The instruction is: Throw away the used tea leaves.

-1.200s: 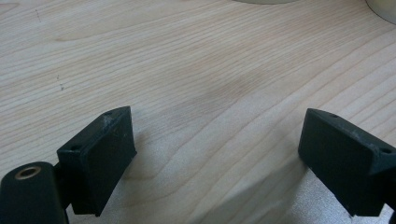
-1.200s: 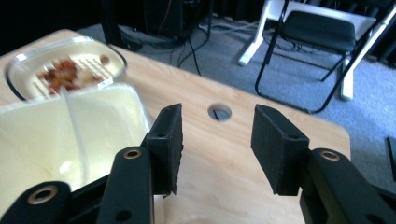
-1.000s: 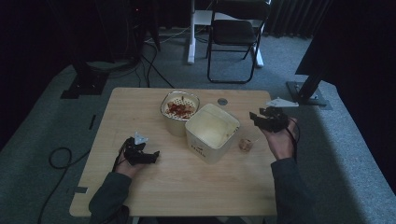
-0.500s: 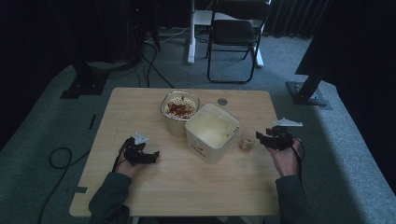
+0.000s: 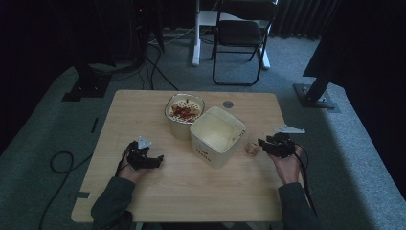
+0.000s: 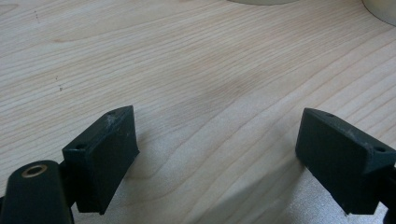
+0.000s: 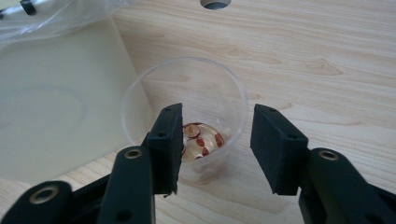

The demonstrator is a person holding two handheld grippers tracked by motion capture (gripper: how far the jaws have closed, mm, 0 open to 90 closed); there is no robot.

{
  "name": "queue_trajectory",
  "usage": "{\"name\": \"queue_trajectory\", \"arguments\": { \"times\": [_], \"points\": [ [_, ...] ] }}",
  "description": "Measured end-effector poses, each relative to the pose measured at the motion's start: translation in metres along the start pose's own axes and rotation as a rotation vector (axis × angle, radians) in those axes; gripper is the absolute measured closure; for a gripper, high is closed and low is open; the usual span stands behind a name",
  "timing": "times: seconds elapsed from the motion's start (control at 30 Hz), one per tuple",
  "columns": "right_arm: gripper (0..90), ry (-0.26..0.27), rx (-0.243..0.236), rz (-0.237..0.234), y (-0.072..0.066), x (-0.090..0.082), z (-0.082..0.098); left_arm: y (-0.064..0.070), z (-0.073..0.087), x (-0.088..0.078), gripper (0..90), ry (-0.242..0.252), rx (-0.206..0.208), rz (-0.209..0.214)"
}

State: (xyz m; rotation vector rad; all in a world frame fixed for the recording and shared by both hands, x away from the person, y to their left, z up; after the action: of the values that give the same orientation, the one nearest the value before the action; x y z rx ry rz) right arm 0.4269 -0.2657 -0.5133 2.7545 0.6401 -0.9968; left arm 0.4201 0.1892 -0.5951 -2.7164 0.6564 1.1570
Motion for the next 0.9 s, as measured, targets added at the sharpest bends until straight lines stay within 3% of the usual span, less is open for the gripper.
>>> {"name": "queue_trajectory", "arguments": {
  "times": [0.1,0.33,0.5,0.67,0.77,0.9],
  "points": [
    [59.6,-0.004,0.011,0.003,0.002,0.003,0.0,0.0,0.0,0.0,13.0,0.0,0.0,0.0],
    [83.1,-0.027,0.06,0.0,0.012,0.015,-0.005,0.003,0.0,-0.002,18.8,0.004,0.012,0.014],
    [84.8,-0.018,0.076,-0.012,0.012,0.016,-0.011,0.011,-0.003,-0.004,22.8,0.017,0.044,0.032],
    [85.6,-0.008,0.074,0.003,0.015,0.009,-0.021,0.022,-0.022,-0.016,22.7,0.089,0.034,0.098],
    [85.6,0.012,0.072,0.015,0.019,-0.001,-0.035,0.031,-0.041,-0.025,22.3,0.14,0.056,0.124],
    [85.6,0.051,0.064,0.025,0.024,-0.018,-0.064,0.04,-0.067,-0.033,21.7,0.193,0.109,0.12]
  ]
}}
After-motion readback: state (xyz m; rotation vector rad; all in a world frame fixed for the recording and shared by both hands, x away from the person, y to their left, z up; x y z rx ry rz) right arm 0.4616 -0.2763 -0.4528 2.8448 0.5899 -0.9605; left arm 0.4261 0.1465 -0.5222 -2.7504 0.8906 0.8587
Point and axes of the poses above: each handheld gripper's, and its own axes: x roughly forward along the jaws, z roughly out of its underside, y roughly to its right, the point moved 7 cm from there along x, roughly forward along the jaws, and after that the axes turned 6 degrees about -x, right-handed, at the moved point
